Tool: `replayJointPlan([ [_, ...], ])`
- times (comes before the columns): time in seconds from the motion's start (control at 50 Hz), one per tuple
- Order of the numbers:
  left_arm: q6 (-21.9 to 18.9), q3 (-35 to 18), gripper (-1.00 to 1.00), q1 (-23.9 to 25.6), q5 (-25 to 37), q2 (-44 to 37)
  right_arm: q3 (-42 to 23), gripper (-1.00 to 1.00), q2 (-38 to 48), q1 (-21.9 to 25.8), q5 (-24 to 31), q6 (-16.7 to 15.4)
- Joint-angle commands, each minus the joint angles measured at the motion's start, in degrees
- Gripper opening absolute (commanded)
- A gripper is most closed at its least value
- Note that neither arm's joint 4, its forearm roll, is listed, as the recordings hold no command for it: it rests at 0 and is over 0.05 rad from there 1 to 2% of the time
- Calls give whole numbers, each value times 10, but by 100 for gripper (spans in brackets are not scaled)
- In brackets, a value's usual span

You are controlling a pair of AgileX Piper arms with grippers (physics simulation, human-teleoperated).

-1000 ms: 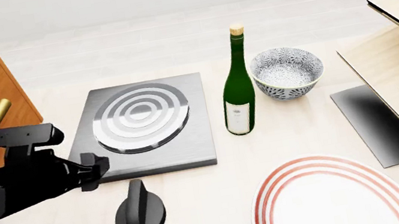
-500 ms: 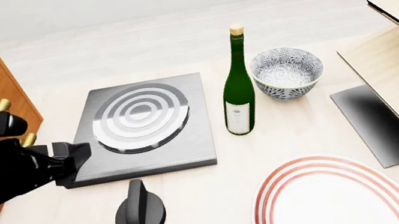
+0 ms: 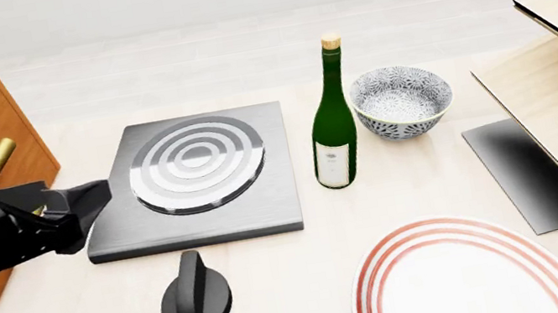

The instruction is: Turn on the stove.

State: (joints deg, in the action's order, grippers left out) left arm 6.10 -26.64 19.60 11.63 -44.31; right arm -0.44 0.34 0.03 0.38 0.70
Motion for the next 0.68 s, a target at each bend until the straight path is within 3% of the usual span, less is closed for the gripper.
replayJointPlan([
  [0.02,7,23,100,7,-38,45,0,100,0,0,0,0],
  [0.26,32,72,100,6,-104,76,0,100,0,0,0,0],
  [0.56,34,130,100,14,-175,150,0,100,0,0,0,0],
  [0.64,21,161,100,7,-214,172,0,100,0,0,0,0],
  [0.68,42,183,100,-6,-255,172,0,100,0,0,0,0],
])
